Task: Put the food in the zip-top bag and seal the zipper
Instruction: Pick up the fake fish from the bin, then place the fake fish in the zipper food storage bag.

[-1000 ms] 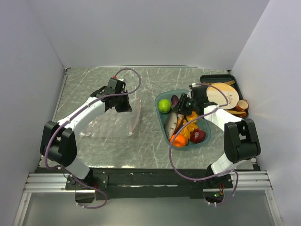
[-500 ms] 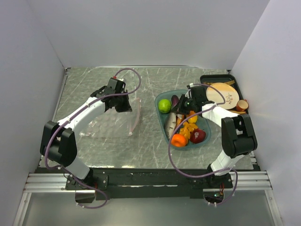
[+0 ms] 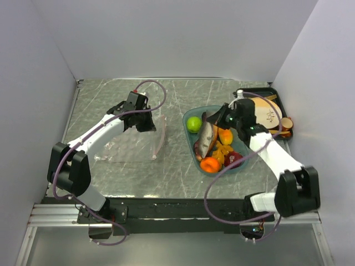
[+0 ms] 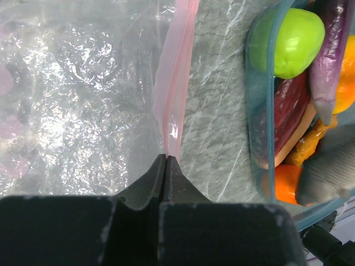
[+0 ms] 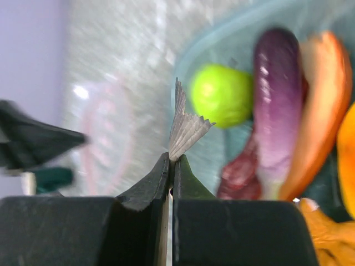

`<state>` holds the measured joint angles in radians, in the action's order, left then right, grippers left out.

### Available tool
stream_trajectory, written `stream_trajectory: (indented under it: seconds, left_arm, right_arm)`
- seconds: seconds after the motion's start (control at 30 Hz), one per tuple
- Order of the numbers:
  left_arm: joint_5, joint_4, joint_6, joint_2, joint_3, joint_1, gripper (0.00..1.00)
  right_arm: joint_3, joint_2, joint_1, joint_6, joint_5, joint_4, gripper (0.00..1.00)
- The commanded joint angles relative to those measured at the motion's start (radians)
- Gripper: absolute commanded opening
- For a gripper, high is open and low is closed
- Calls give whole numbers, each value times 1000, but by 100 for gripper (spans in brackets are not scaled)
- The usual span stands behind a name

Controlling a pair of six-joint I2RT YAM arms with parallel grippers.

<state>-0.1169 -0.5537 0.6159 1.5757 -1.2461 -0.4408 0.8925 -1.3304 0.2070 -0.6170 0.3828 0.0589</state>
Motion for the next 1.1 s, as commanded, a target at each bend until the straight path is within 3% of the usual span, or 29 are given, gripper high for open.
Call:
stream_trajectory:
  seconds: [0.0,0.23,0.37,0.47,0.6,0.87,1.07]
  left_arm:
    - [-20,49,33,-32,-19,-12,1]
    - [-43,81,91,-29,-30,-19,1]
    - [-50,86,108,-40,-30,-29,1]
    - [-47,95,116,-65,-13,-38,1]
    - [-41,133,111,-121,11,-52,1]
    - [-47,155,108,-128,19,-59,1]
    - [-4,126,96,-121,17,-62,1]
  right_arm:
    - [-66,124,29,-160,-94,-162,0]
    - [-113,149,213,-297,-307,-339,0]
    - [-155,100,259,-392,-375,-542,0]
    - [-132,59,288,-391,-450,-570,0]
    - [-118,1,290,-401,-525,-640,0]
    - [-105,-96,302,-458,-530,-783,0]
    - [-122,-17,302,-423,-596,-766,0]
